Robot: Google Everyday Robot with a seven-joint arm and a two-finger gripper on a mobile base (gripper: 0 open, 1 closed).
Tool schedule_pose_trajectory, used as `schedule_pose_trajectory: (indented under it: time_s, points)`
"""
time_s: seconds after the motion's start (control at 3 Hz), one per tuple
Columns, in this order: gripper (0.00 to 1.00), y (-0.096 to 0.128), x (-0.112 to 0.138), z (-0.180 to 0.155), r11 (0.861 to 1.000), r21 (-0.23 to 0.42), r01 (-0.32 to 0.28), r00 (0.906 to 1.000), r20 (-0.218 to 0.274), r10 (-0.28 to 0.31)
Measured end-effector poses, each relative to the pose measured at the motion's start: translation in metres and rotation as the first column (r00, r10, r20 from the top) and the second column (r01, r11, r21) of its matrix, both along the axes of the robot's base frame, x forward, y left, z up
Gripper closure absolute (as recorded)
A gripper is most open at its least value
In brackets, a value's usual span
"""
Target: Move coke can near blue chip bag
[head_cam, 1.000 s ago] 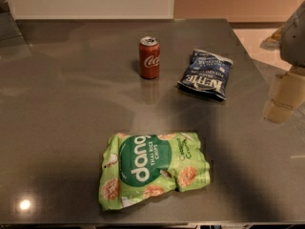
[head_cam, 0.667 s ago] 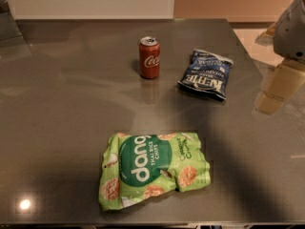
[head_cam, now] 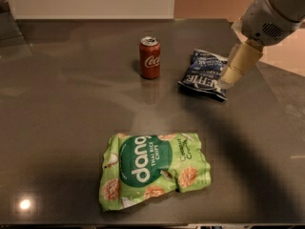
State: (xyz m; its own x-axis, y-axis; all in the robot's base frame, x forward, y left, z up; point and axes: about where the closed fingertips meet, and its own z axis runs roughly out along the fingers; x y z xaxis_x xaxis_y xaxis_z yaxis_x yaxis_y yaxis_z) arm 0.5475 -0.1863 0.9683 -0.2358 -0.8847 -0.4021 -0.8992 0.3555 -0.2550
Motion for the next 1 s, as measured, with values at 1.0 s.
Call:
schedule_pose_trajectory:
  time_s: [1.0]
  points:
    - [0.00, 0.057, 0.135, -0.036, 0.977, 0.212, 0.027, 0.9996, -0.006, -0.027]
